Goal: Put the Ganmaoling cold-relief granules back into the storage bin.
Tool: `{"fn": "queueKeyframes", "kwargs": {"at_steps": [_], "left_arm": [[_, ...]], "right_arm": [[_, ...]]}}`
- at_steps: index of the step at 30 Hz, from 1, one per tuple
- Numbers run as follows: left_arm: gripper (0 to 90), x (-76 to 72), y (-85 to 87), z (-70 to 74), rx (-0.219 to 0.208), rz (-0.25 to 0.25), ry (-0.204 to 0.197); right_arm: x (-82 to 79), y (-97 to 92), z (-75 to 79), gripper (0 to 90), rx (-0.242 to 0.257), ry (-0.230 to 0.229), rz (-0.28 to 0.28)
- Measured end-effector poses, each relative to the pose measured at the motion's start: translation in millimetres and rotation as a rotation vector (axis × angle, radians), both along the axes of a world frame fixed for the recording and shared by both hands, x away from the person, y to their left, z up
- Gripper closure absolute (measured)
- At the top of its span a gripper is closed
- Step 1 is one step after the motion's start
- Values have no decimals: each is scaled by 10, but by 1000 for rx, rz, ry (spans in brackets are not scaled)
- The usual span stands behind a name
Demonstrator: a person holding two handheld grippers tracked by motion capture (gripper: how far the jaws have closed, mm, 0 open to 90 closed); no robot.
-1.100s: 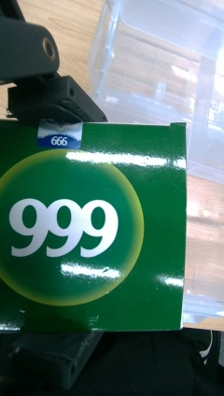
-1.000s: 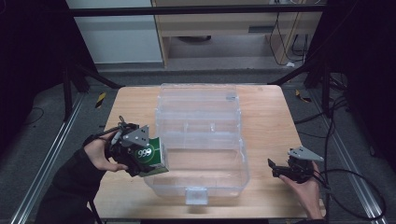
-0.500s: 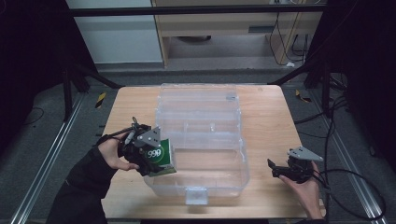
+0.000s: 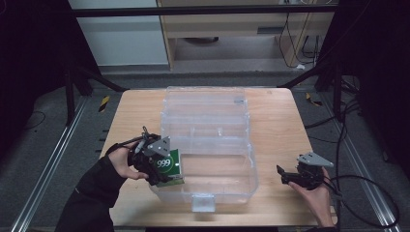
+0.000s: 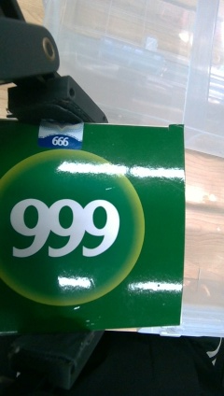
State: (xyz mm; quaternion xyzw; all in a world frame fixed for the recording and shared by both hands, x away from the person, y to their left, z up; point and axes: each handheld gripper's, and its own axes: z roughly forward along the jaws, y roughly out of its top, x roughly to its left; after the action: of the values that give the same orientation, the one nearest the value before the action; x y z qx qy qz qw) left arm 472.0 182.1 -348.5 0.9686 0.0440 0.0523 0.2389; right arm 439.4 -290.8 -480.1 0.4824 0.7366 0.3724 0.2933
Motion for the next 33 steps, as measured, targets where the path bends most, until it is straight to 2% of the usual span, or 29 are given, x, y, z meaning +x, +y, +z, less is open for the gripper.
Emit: {"fn": "queueKeyframes", "kwargs": {"at_steps": [3, 7, 10, 11, 16, 17, 20, 24, 30, 32, 33], "left_arm": [[151, -4, 2, -16, -5, -5, 2], [154, -45, -4, -91, 9, -8, 18], [154, -38, 4, -154, 18, 1, 22], [154, -54, 13, -172, 27, 22, 40], [153, -41, 8, -262, 29, 21, 34], [153, -23, -2, -296, 15, 6, 27], [152, 3, -13, -402, 19, 8, 40], [150, 11, -28, -463, 27, 9, 43], [147, 18, -61, -598, 58, 7, 47], [145, 26, -62, -636, 57, 12, 53], [145, 30, -49, -644, 43, 20, 57]], "right_arm": [[-1, 0, 1, 55, 0, -1, 0], [1, 6, -6, 56, 2, 3, 3], [4, 6, -9, 55, -2, 1, 5], [4, 6, -8, 55, -3, 1, 4], [3, 10, -11, 55, -2, 6, 5], [5, 11, -16, 55, -6, 5, 6], [4, 12, -14, 55, -7, 4, 6], [5, 10, -18, 55, -6, 7, 7], [4, 20, -24, 53, -5, 15, 7], [6, 16, -24, 52, -9, 12, 7], [7, 13, -24, 51, -8, 13, 6]]}}
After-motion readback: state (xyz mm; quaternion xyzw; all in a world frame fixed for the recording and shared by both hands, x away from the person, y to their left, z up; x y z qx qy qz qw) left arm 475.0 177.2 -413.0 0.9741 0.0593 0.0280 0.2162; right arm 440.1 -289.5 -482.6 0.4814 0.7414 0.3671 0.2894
